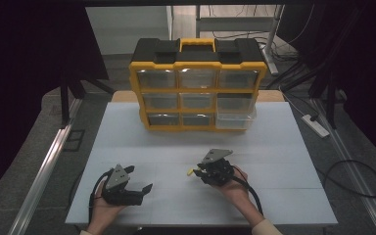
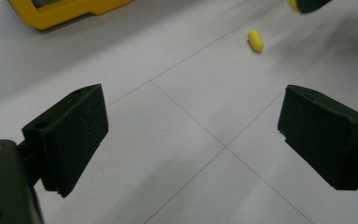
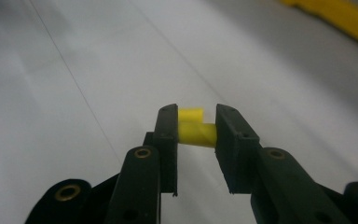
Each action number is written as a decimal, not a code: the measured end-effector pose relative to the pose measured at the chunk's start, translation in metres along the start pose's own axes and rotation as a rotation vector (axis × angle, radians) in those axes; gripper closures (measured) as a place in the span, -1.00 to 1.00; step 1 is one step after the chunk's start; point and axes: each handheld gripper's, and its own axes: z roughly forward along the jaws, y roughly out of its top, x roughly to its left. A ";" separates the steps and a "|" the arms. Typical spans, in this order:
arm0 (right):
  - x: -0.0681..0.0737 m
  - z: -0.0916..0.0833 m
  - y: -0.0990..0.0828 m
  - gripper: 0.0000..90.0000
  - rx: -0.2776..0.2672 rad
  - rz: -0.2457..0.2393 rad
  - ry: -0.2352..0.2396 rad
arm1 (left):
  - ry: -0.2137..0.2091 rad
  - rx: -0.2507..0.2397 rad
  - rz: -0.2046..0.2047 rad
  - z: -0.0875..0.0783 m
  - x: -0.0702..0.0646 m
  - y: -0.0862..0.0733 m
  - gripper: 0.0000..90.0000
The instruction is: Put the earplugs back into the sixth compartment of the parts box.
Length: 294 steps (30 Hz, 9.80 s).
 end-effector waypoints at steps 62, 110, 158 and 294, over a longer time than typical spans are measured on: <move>-0.042 -0.129 0.040 0.57 -0.446 0.080 -0.075 | -0.002 -0.012 -0.008 0.000 0.000 0.000 -0.81; -0.143 -0.119 0.085 0.53 -0.316 0.190 -0.305 | -0.008 -0.012 -0.006 -0.002 0.000 0.000 -0.80; -0.033 -0.080 0.031 -0.39 -0.205 0.037 -0.032 | -0.008 -0.010 0.000 -0.002 -0.001 -0.001 -0.79; -0.096 -0.131 0.091 0.54 -0.471 0.154 -0.173 | -0.002 -0.007 0.011 -0.002 -0.001 -0.001 -0.79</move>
